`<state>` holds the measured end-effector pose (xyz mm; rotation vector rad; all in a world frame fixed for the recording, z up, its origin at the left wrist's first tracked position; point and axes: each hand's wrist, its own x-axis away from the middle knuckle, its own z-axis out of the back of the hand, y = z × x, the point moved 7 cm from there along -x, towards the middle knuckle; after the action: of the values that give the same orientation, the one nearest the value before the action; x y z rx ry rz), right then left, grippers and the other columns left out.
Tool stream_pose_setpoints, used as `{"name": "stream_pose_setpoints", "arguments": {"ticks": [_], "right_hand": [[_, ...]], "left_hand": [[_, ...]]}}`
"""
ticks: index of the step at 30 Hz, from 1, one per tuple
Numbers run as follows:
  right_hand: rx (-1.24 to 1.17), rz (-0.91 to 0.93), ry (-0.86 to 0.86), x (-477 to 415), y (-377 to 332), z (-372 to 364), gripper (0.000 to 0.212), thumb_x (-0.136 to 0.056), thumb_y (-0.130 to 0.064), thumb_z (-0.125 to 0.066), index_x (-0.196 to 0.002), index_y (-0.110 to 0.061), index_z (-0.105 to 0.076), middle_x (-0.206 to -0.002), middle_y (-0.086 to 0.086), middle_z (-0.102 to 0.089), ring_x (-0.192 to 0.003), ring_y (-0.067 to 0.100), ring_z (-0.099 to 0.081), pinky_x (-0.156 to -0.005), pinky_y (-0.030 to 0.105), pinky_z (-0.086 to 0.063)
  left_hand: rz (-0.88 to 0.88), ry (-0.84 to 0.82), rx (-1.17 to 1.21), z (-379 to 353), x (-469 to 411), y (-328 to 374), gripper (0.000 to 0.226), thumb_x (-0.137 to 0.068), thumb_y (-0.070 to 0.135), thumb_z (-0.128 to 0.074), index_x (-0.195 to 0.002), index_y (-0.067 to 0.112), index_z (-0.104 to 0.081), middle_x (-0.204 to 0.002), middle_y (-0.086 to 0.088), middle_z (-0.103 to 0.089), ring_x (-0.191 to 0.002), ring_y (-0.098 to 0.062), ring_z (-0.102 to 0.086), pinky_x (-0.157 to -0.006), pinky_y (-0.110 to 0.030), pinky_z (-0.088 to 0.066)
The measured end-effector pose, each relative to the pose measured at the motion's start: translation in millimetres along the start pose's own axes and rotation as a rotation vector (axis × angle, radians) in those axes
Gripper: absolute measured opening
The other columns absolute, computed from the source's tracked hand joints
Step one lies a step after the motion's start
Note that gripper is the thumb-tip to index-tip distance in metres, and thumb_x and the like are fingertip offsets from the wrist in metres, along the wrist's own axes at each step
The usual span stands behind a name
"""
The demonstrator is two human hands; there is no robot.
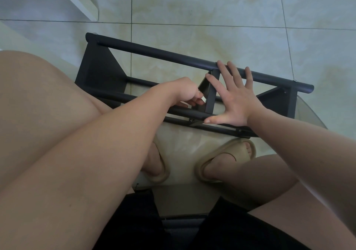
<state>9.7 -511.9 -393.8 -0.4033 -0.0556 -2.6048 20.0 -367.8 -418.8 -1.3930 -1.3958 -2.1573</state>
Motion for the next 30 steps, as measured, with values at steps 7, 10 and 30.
{"name": "stream_pose_setpoints", "arguments": {"ticks": [7,10,30], "right_hand": [[0.010,-0.002,-0.004,-0.1,0.1,0.0,0.128,-0.061,-0.105,-0.025,-0.162,-0.030,-0.002,-0.169,0.011,0.014,-0.155,0.038,0.011,-0.117,0.071,0.006],[0.007,-0.003,-0.003,0.0,-0.4,0.5,0.128,-0.061,-0.104,-0.026,-0.162,-0.030,-0.002,-0.169,0.011,0.014,-0.155,0.038,0.011,-0.117,0.071,0.006],[-0.006,-0.006,-0.003,0.5,0.1,0.9,0.128,-0.060,-0.103,-0.028,-0.162,-0.031,-0.003,-0.169,0.010,0.015,-0.155,0.038,0.011,-0.117,0.070,0.007]], "left_hand": [[-0.012,-0.011,-0.066,0.0,1.4,0.8,0.018,-0.104,0.016,-0.047,-0.092,0.018,-0.060,-0.085,0.006,-0.072,-0.092,-0.012,-0.061,-0.087,-0.033,-0.048],[-0.028,-0.011,-0.095,1.3,1.8,1.5,0.014,-0.104,0.015,-0.048,-0.099,0.015,-0.061,-0.083,0.005,-0.071,-0.086,-0.009,-0.061,-0.077,-0.029,-0.046],[-0.127,-0.069,-0.437,1.6,5.2,4.7,0.021,-0.099,0.009,-0.055,-0.084,0.020,-0.066,-0.106,-0.003,-0.073,-0.099,-0.018,-0.064,-0.090,-0.033,-0.047]]}}
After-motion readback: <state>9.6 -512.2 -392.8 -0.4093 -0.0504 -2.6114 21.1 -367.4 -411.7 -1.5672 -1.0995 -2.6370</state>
